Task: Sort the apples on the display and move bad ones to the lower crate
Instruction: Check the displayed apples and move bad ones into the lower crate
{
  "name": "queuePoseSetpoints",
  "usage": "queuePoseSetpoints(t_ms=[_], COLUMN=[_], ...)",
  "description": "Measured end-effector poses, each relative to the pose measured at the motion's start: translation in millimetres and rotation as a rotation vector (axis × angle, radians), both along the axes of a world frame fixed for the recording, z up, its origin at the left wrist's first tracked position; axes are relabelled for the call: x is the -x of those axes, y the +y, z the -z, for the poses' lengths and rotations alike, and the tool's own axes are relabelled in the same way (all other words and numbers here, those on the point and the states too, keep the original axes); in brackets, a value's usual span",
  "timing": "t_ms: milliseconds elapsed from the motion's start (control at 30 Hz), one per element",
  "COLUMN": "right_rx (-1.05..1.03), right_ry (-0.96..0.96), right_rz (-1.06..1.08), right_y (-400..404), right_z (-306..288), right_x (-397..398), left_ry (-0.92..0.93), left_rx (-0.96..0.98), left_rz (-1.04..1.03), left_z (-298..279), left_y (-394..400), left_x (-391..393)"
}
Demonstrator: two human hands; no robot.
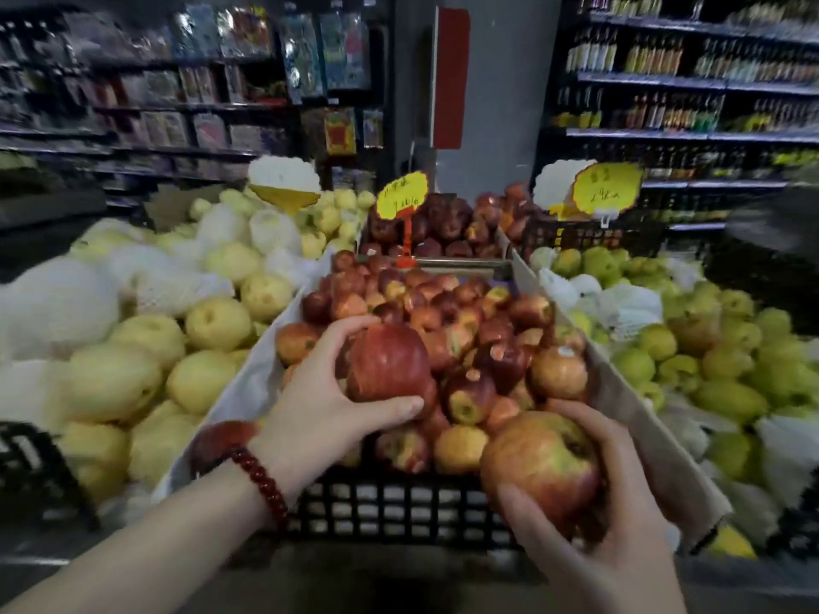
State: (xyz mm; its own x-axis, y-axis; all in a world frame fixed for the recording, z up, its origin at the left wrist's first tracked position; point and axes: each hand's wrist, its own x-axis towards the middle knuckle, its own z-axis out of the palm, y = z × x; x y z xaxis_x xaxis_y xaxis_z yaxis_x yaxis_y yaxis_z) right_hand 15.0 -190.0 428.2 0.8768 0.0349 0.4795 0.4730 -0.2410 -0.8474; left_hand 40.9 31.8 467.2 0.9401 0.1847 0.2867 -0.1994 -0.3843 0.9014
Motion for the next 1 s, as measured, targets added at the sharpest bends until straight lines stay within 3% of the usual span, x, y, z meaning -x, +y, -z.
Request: queuePoseSetpoints(t_ms=[133,267,533,700,833,1000], right_rx=[0.085,0.331,0.695,0.784,0.878,0.807], right_ry=[0.086,0.108,0.212,0.448,0.438,0.369], right_rz=[0.033,0.127,0.221,0.097,0.091,0.113], right_y=[10.1,31.9,76.1,64.1,59.5,62.8], right_z=[-37.9,-53.4,-48.0,-20.1,-14.2,-23.6], right_x=[-56.6,-118.5,-221.6,-246.7,-249.0,-235.6], left_ry=[0.148,0.332,0.446,0.457,0.437,0.414], left_rx=[-0.130,-0.306,-0.606,-0.633,-0.579,-0.466], left_rz=[-0.094,-0.101,-0.093,0.033,0.052,0.032], left_z=[-18.9,-30.9,-24.7,-9.7,-5.4,-12.8], left_y=[18.7,19.1,11.3,10.0,11.2,14.6], left_x=[-60.0,-113.4,-196.3,-216.3,-210.5,-193.2])
